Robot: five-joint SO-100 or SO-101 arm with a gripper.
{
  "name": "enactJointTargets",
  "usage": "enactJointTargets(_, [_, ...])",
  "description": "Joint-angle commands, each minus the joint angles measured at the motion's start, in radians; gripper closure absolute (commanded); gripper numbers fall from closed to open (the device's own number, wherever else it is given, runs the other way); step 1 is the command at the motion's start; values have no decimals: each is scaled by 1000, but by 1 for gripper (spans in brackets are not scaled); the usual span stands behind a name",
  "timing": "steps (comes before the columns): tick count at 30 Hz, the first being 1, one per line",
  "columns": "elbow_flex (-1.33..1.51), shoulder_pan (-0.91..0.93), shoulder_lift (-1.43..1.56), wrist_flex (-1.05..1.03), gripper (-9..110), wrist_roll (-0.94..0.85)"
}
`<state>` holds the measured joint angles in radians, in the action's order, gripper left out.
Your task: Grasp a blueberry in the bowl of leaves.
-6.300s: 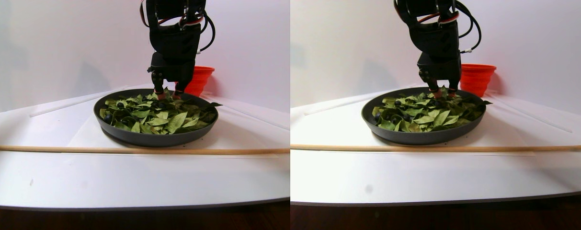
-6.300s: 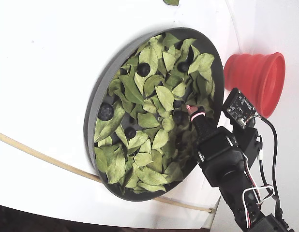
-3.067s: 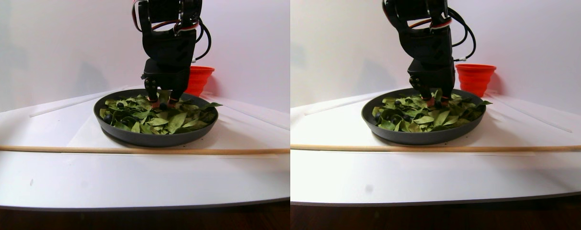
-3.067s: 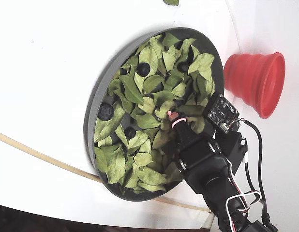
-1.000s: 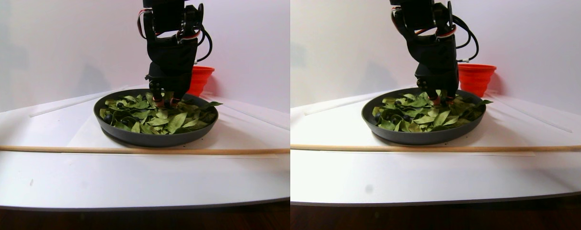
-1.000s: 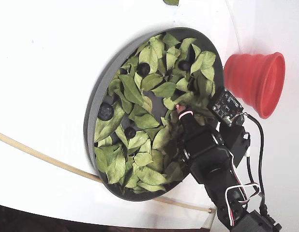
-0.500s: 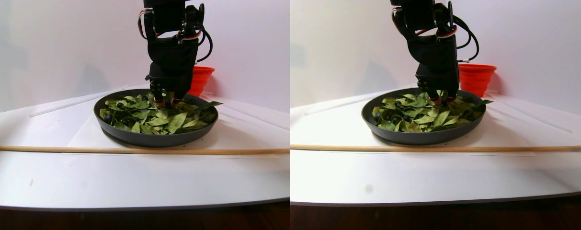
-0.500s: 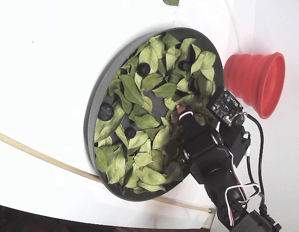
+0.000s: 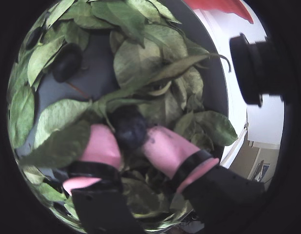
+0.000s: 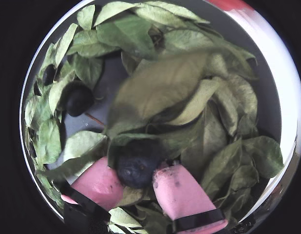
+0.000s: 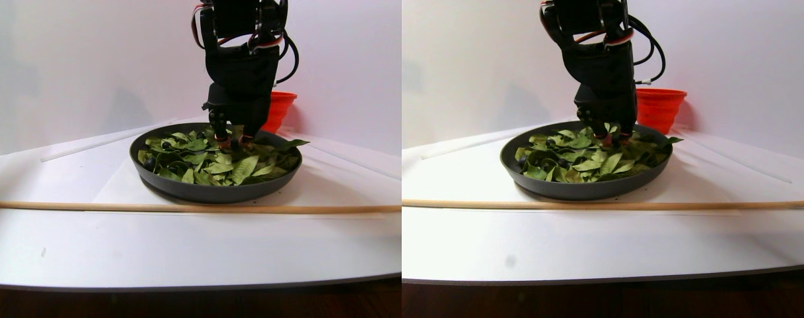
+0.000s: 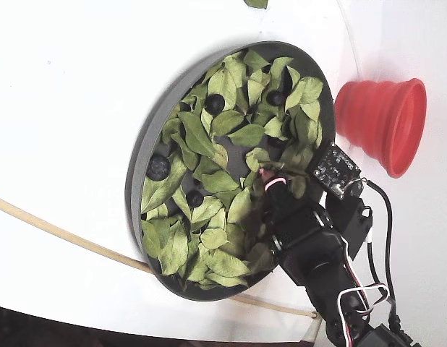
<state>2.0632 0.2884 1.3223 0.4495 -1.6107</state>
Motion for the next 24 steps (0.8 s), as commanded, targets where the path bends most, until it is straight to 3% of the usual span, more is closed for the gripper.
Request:
enactJointTargets(1, [-5,29,141,8,92,2])
enactJointTargets(24, [18,60,210,-5,92,0])
